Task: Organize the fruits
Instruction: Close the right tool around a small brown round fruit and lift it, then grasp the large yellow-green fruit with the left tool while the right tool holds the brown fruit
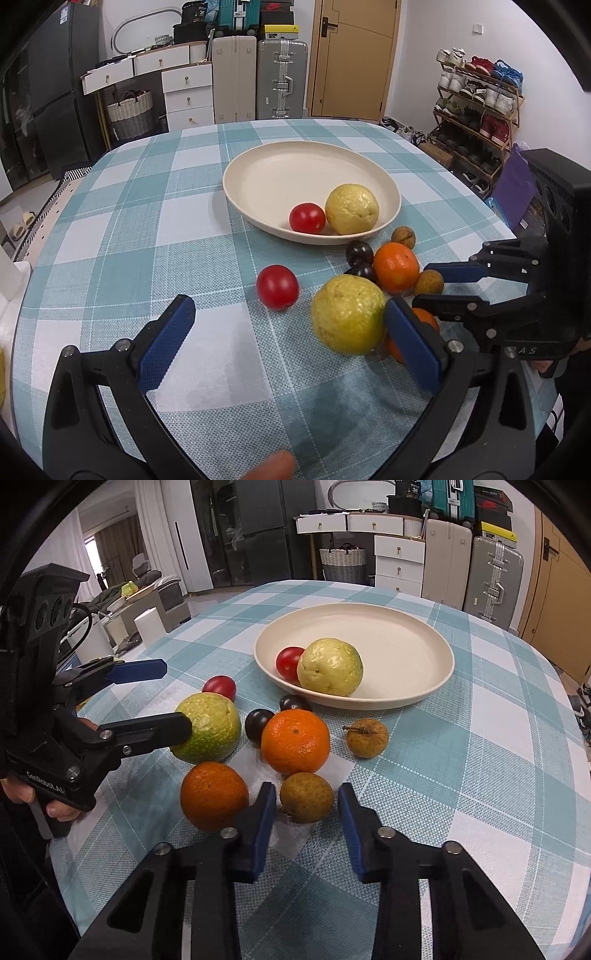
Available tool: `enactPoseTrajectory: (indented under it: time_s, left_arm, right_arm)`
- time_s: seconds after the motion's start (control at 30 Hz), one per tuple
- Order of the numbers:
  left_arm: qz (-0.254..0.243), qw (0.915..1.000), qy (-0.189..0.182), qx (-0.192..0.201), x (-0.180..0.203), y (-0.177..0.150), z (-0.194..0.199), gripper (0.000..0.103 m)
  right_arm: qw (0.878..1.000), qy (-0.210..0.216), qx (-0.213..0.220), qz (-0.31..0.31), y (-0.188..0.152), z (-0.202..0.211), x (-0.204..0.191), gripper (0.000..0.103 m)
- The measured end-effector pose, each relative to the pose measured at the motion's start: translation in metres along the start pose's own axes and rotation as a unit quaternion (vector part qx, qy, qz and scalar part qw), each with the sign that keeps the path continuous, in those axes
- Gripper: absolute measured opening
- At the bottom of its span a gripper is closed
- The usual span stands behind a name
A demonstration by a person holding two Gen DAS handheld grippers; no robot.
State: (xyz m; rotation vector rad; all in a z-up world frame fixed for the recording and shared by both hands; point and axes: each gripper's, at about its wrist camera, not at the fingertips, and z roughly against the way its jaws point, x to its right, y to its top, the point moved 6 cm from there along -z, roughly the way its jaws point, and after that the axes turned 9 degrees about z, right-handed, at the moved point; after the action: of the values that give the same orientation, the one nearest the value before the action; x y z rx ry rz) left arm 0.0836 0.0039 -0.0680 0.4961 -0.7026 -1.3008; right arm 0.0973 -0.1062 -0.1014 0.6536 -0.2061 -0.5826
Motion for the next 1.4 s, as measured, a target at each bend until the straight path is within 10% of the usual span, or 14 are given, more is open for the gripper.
enactPoseTrajectory:
  time_s: [0.57, 0.97, 1.4]
  left_arm:
    - [0.003, 0.9996, -0.026, -0.011, 0.011, 0.0, 0.003, 0.101]
    - [0.016, 0.995, -0.083, -0.053, 0.021, -0.009, -0.003, 0.065]
    - [0.05, 0.9904, -0.104, -0.075, 0.014, -0.007, -0.017, 0.051]
  right_arm:
    - [1.0, -0.012, 0.016, -0.02, -0.002, 0.013, 0.012, 0.029]
    - [1.0, -0.014, 0.019, -0.02, -0.003, 0.016, 0.012, 0.029]
    - [1.0, -0.018, 0.018, -0.018, -0.003, 0.017, 0.012, 0.029]
